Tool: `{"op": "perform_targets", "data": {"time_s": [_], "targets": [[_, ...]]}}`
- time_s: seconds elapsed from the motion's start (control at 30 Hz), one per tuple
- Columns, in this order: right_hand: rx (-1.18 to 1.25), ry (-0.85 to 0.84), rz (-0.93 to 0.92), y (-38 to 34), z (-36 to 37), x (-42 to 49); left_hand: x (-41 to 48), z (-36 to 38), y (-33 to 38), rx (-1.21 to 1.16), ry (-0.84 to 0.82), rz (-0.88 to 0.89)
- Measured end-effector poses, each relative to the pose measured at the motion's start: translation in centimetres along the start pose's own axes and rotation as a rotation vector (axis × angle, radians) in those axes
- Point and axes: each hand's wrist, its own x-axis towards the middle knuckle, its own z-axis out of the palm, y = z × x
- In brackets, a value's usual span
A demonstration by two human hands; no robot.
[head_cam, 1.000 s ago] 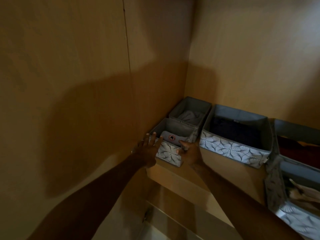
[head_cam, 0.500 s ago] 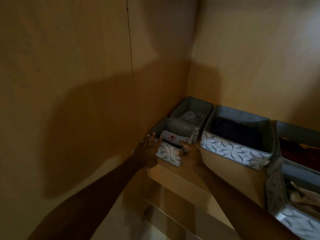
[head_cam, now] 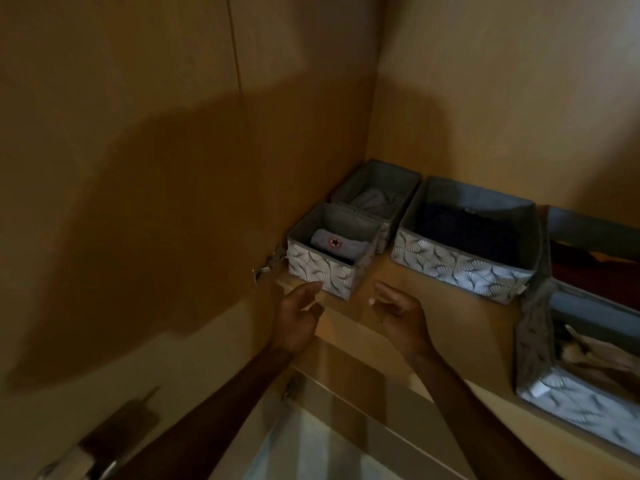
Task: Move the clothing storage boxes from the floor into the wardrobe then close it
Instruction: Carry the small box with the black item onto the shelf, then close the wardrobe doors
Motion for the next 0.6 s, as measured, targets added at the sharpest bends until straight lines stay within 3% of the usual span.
{"op": "perform_targets", "data": {"time_s": [0.13, 0.33, 0.6], "targets": [[0.111, 0.034, 0.108, 3.3, -1.5, -3.8, -4.4, 1.7, -1.9, -0.144, 0.122, -0.140], [0.107, -0.033, 0.233, 7.6, -3.6, -8.9, -10.2, 3.7, -4.9, -0.193, 0.141, -0.335], [0.048, -0.171, 0.348, 10.6, -3.5, -16.8, -20.0, 3.6, -6.1, -0.099, 0.171, -0.430]]}}
